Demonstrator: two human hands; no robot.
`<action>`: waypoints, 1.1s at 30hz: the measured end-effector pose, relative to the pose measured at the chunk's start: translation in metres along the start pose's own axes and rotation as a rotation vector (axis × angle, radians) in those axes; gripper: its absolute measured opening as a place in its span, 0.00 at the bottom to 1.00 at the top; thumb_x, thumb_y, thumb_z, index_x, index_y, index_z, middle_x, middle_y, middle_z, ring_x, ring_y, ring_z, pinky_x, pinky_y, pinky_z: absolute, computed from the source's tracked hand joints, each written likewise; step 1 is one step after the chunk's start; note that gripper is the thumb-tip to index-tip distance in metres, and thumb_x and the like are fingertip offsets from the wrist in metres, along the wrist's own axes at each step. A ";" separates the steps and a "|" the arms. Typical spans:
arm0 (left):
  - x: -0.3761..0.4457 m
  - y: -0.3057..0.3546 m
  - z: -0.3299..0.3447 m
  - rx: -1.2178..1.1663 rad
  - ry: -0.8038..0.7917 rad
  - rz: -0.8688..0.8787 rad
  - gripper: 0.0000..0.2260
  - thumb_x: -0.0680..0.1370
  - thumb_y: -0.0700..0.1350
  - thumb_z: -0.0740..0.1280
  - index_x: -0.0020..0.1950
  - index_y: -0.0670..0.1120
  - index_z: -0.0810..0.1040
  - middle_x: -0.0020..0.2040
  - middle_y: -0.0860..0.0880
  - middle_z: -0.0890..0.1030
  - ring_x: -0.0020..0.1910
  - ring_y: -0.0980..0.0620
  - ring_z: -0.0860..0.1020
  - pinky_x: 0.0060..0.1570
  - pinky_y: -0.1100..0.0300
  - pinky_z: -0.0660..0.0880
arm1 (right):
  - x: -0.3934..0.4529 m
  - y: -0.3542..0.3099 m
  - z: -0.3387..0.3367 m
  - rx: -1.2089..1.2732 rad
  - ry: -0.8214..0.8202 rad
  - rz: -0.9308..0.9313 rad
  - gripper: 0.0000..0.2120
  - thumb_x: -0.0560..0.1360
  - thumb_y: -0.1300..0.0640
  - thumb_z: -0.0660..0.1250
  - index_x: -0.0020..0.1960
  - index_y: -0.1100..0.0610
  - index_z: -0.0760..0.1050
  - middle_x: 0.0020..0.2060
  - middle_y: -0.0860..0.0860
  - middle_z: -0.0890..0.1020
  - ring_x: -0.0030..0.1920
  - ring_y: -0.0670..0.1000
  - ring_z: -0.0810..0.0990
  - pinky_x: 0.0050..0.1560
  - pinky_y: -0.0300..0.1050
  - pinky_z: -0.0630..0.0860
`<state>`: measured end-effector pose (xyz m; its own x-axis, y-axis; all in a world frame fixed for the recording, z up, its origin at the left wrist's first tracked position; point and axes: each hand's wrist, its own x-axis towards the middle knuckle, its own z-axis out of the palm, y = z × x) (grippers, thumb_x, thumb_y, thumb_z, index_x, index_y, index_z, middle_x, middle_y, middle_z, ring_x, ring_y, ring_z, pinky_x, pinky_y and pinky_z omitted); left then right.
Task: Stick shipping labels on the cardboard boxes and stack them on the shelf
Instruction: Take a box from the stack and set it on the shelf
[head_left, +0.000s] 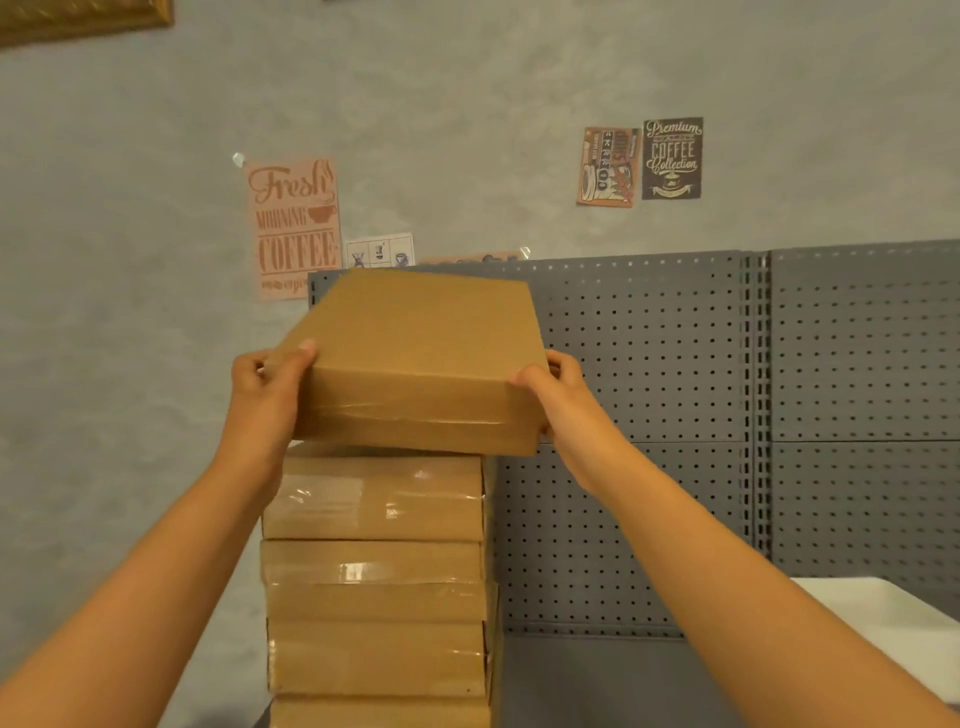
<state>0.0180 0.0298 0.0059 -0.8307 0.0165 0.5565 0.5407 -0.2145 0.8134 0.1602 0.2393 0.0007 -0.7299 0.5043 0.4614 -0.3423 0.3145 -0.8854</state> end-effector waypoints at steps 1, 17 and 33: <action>-0.007 0.004 0.006 -0.014 -0.019 0.016 0.22 0.77 0.58 0.63 0.65 0.48 0.65 0.59 0.49 0.70 0.56 0.50 0.70 0.51 0.56 0.66 | -0.003 -0.003 -0.009 0.029 0.024 -0.007 0.23 0.76 0.48 0.63 0.68 0.48 0.60 0.55 0.44 0.72 0.55 0.47 0.73 0.54 0.50 0.74; -0.131 -0.012 0.154 -0.079 -0.382 -0.173 0.21 0.74 0.45 0.70 0.63 0.50 0.65 0.59 0.51 0.74 0.54 0.53 0.74 0.53 0.55 0.70 | -0.065 0.032 -0.209 -0.054 0.171 0.001 0.28 0.75 0.53 0.67 0.72 0.47 0.61 0.62 0.46 0.73 0.58 0.50 0.75 0.55 0.47 0.72; -0.247 -0.148 0.212 0.375 -0.488 -0.646 0.25 0.72 0.54 0.72 0.60 0.48 0.62 0.52 0.50 0.73 0.46 0.52 0.74 0.47 0.54 0.72 | -0.127 0.207 -0.269 -0.405 0.114 0.515 0.26 0.74 0.45 0.68 0.63 0.56 0.61 0.59 0.54 0.75 0.53 0.53 0.76 0.53 0.48 0.73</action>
<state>0.1718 0.2642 -0.2160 -0.8858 0.4555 -0.0891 0.0657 0.3131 0.9475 0.3411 0.4565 -0.2255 -0.6663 0.7457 0.0080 0.2987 0.2767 -0.9133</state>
